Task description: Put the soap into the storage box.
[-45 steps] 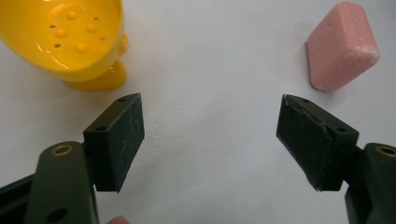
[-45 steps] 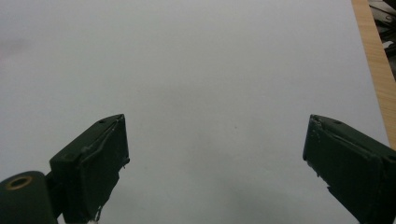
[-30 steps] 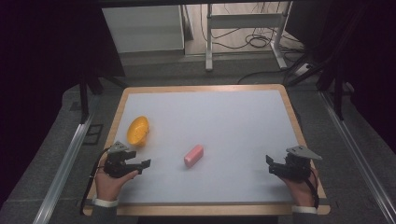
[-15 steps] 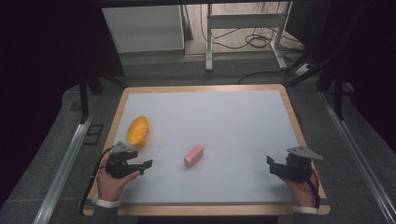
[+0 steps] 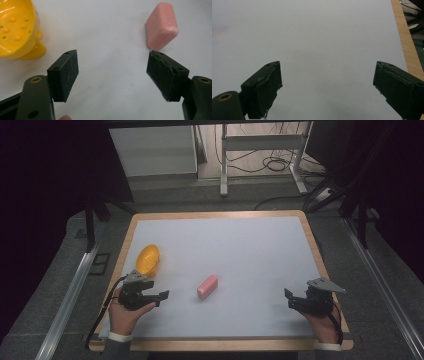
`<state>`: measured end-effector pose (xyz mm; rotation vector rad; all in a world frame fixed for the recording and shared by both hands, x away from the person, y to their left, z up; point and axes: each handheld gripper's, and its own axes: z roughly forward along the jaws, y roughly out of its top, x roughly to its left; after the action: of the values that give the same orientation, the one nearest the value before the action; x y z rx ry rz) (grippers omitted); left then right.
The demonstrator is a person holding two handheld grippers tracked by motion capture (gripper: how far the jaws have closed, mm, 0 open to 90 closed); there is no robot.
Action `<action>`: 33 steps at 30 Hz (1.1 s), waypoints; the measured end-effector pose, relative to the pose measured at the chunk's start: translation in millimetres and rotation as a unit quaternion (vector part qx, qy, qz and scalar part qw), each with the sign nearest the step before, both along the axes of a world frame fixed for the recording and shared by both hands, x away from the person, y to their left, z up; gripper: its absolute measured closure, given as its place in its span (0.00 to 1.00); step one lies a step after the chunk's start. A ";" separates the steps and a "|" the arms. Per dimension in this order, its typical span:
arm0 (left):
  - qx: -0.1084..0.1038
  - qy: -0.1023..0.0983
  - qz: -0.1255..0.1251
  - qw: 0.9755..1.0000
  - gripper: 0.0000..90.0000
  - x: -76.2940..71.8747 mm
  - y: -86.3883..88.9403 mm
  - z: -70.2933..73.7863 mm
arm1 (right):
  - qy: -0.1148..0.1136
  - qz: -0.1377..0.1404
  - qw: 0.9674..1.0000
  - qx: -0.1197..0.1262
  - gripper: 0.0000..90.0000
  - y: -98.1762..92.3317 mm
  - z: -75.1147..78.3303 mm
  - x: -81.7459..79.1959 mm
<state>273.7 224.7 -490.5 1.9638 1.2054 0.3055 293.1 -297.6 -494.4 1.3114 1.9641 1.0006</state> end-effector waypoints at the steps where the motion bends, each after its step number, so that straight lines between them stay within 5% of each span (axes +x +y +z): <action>1: 0.004 -0.001 -0.003 1.000 0.29 0.0 -2.7 1.7 | 0.001 0.002 1.000 0.002 0.10 0.0 0.9 -0.5; 33: 0.033 -0.015 -0.055 0.998 0.28 13.9 -55.7 30.3 | 0.009 0.005 1.000 -0.009 0.11 3.6 -1.9 -0.5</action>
<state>287.6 169.0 -460.3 2.0674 1.0749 0.3209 292.7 -294.0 -496.3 1.3067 1.9894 0.9770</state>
